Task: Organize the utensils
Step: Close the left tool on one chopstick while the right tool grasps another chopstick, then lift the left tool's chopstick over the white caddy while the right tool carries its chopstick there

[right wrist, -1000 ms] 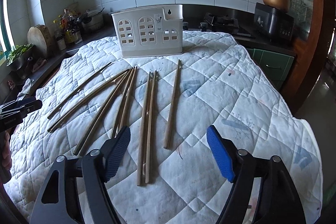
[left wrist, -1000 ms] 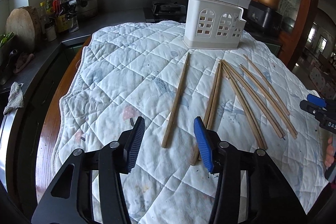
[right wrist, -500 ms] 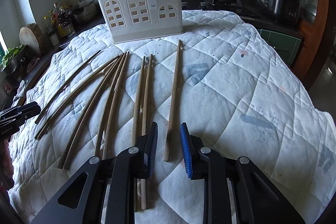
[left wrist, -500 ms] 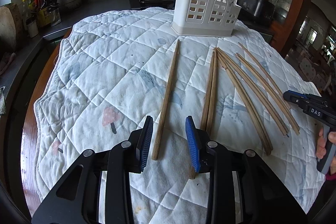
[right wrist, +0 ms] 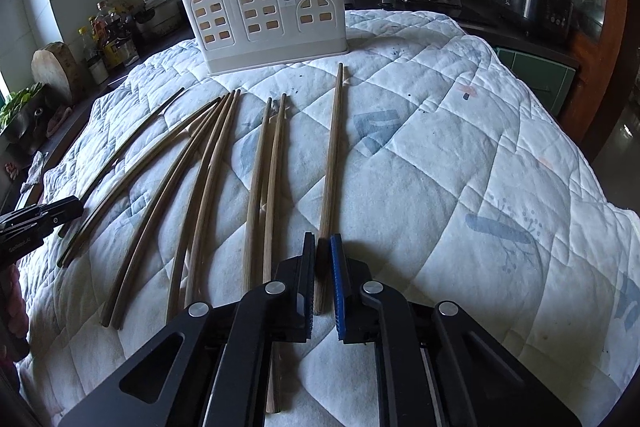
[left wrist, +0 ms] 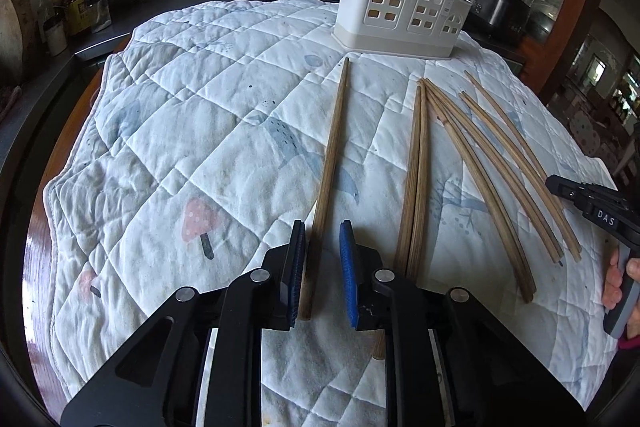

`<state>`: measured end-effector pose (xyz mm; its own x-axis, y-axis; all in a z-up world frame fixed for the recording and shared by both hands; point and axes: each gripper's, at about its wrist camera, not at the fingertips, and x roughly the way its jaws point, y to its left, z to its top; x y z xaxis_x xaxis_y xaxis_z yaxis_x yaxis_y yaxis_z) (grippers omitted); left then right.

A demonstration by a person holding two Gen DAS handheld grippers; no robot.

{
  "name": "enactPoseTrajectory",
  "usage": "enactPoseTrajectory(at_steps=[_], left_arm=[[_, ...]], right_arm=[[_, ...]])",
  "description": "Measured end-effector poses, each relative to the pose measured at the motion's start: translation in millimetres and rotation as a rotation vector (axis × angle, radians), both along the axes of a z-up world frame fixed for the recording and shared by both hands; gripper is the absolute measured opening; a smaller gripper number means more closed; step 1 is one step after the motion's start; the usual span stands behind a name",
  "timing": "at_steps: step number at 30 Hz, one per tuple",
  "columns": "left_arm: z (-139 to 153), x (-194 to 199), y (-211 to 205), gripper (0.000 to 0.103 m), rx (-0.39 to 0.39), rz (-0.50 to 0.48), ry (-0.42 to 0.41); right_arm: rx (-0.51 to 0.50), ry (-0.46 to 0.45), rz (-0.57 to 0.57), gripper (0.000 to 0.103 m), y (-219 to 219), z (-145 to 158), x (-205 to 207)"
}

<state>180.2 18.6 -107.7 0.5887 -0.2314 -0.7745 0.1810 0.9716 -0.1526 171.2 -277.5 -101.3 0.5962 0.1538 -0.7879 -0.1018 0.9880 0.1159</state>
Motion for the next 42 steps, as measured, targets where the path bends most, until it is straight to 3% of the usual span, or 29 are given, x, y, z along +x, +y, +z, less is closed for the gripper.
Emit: enactPoseTrajectory(at_steps=[5,8,12,23,34,42], left_arm=[[-1.0,-0.5,-0.6,0.017,0.003,-0.002,-0.006],[0.1,0.7,-4.5,0.008,0.039,-0.004,-0.01],[7.2,-0.4,-4.1,0.006,0.026,0.012,-0.017],[57.3,-25.8,-6.1,0.005,0.024,0.023,-0.167],[90.8,-23.4,-3.6,0.005,-0.066,0.017,-0.253],[110.5,-4.8,-12.3,0.005,-0.046,-0.006,-0.292]], right_arm=[[-0.005,0.0,0.002,0.009,0.3,-0.4,-0.1],[0.0,-0.002,-0.001,0.008,-0.3,-0.1,0.2],[0.001,-0.022,-0.009,0.008,-1.8,7.1,-5.2],[-0.068,-0.223,0.017,0.007,-1.6,78.5,-28.7],[-0.067,-0.236,0.122,0.007,4.5,122.1,7.2],[-0.085,-0.266,0.171,0.007,7.0,159.9,34.0]])
